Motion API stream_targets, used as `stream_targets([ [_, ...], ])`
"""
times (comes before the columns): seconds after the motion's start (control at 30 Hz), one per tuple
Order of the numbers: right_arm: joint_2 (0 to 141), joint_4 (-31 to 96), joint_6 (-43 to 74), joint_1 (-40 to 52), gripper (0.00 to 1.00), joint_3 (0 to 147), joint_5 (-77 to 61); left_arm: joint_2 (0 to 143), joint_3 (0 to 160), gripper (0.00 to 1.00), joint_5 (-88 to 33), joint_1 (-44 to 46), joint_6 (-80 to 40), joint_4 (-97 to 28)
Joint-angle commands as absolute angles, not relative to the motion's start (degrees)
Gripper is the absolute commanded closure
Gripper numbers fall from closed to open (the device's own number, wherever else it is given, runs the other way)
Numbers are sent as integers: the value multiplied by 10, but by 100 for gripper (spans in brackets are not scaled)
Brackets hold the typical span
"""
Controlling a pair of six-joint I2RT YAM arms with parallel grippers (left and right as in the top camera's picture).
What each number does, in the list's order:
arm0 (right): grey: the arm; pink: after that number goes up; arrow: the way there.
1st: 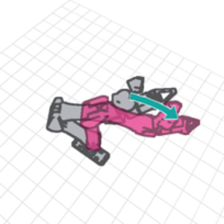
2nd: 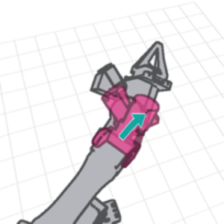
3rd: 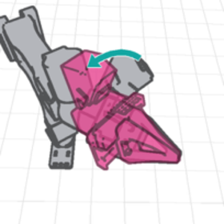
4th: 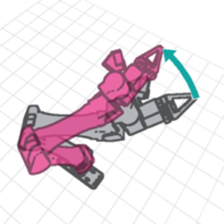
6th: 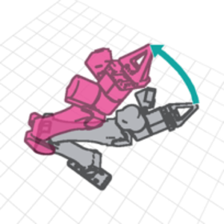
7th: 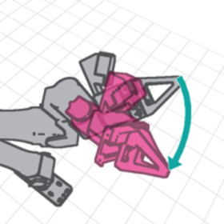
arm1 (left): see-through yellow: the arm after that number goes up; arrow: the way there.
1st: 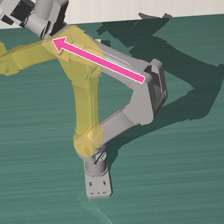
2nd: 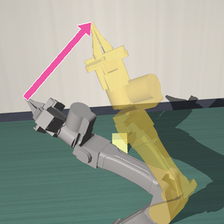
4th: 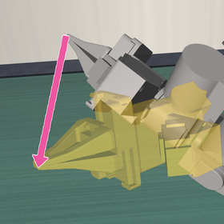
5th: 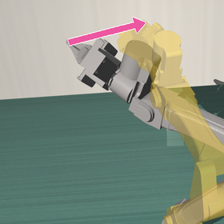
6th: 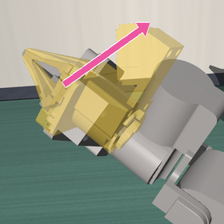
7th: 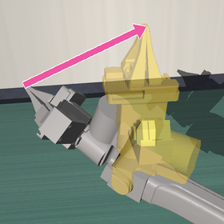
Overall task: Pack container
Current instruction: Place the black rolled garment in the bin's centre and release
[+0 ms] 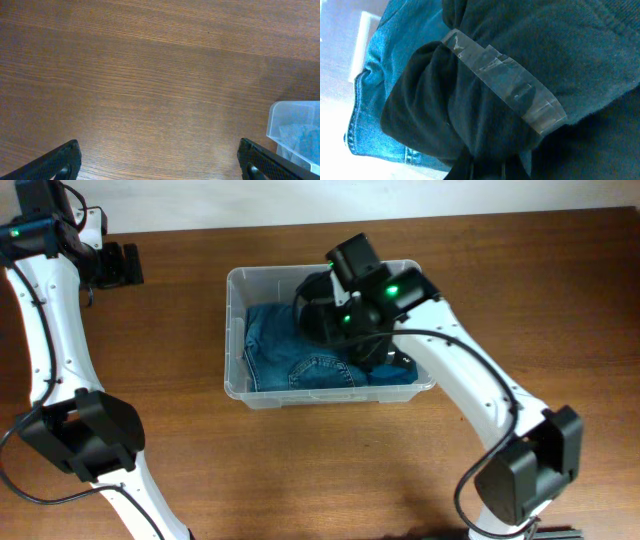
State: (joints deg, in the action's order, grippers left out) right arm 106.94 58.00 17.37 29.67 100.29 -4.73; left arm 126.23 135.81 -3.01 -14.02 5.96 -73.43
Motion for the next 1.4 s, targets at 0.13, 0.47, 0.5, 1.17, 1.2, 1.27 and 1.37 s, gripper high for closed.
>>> stream_targets([
  [0.13,1081,566,174,343,96,1014,-28,1271,1358,1,-38,-144,60,-733],
  [0.47,1113,601,169,356,96,1008,36,1271,1358,1,-39,-144,60,-733],
  [0.5,1116,602,163,356,96,1008,38,1271,1358,1,-38,-144,60,-733],
  [1.17,1122,710,122,325,16,1181,64,1271,1358,0,-38,-144,60,-733],
  [1.2,1122,720,122,321,13,1197,68,1271,1358,1,-38,-144,60,-732],
  [1.27,1122,783,122,293,0,1284,79,1271,1358,1,-38,-144,60,-729],
  [1.37,1122,840,123,253,1,1350,82,1271,1358,1,-38,-144,60,-729],
])
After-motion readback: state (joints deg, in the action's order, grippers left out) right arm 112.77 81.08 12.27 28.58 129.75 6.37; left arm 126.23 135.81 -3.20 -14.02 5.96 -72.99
